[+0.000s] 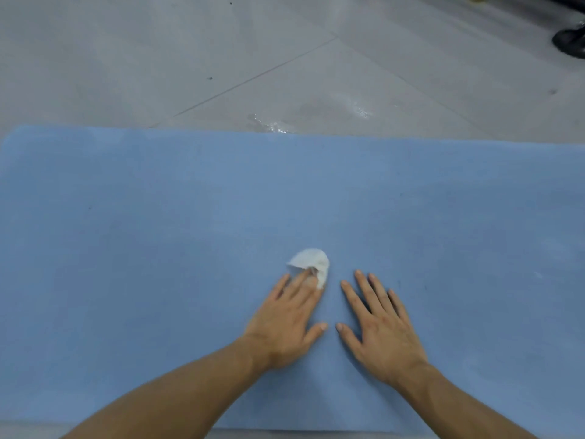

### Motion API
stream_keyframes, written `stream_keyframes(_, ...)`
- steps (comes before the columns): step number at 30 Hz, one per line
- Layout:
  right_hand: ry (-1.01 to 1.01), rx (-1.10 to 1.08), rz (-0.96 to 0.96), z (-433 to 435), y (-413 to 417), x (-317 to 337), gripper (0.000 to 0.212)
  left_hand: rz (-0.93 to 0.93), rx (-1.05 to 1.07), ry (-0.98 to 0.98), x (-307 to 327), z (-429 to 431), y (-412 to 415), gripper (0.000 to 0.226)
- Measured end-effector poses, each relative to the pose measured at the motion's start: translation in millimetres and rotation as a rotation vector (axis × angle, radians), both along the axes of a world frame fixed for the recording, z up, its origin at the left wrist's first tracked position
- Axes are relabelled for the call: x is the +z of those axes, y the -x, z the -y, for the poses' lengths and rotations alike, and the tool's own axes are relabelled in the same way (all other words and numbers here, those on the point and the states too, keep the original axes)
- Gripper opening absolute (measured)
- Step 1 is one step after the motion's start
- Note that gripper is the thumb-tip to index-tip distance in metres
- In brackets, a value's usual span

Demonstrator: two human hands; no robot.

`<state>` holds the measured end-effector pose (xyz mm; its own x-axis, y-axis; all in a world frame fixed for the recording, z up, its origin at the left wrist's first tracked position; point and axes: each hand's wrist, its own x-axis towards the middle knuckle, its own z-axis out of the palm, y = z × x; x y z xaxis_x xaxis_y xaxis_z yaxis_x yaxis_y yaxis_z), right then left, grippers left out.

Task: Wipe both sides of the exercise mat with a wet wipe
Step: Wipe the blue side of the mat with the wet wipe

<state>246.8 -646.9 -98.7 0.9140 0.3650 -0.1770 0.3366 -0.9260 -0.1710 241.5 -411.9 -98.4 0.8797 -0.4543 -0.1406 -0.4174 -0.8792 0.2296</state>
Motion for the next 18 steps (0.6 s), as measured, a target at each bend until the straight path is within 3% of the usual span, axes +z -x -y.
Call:
stream_keyframes(5,0.008,0.040,-0.039,7.3,-4.3,2.7,0.078,-0.002,-0.058,-0.094,1.2,-9.4,-7.2,0.072)
stream_keyframes(10,0.069,0.072,-0.080,10.1,-11.4,12.7,0.082,-0.133,0.406,-0.083,13.1,-90.3,-55.6,0.094)
stream_keyframes(13,0.081,0.063,-0.054,8.9,-9.1,12.8,0.080,-0.173,0.583,-0.144,22.5,-137.3,-69.6,0.077)
stream_keyframes(18,0.092,0.058,-0.016,9.6,-1.1,1.4,0.076,-0.181,0.443,-0.121,17.6,-129.7,-50.7,0.096)
